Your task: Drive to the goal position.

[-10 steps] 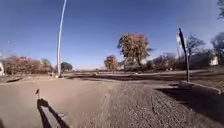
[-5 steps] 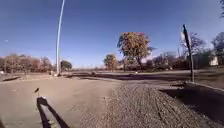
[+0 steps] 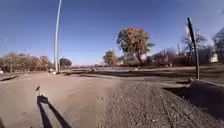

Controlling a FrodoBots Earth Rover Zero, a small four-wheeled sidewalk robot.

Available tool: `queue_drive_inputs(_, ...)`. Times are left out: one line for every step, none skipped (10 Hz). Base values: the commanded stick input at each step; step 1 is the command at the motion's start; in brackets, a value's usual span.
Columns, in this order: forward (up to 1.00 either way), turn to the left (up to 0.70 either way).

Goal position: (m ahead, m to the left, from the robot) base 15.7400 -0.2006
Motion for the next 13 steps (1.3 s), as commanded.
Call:
queue_drive_inputs(0.5,0.0)
queue_drive_inputs(0.5,0.0)
queue_drive_inputs(0.5,0.0)
queue_drive_inputs(0.5,0.0)
queue_drive_inputs(0.5,0.0)
queue_drive_inputs(0.5,0.0)
queue_drive_inputs(0.5,0.0)
queue_drive_inputs(0.5,0.0)
queue_drive_inputs(0.5,0.0)
queue_drive_inputs(0.5,0.0)
queue_drive_inputs(0.5,0.0)
queue_drive_inputs(0.5,0.0)
queue_drive_inputs(0.5,0.0)
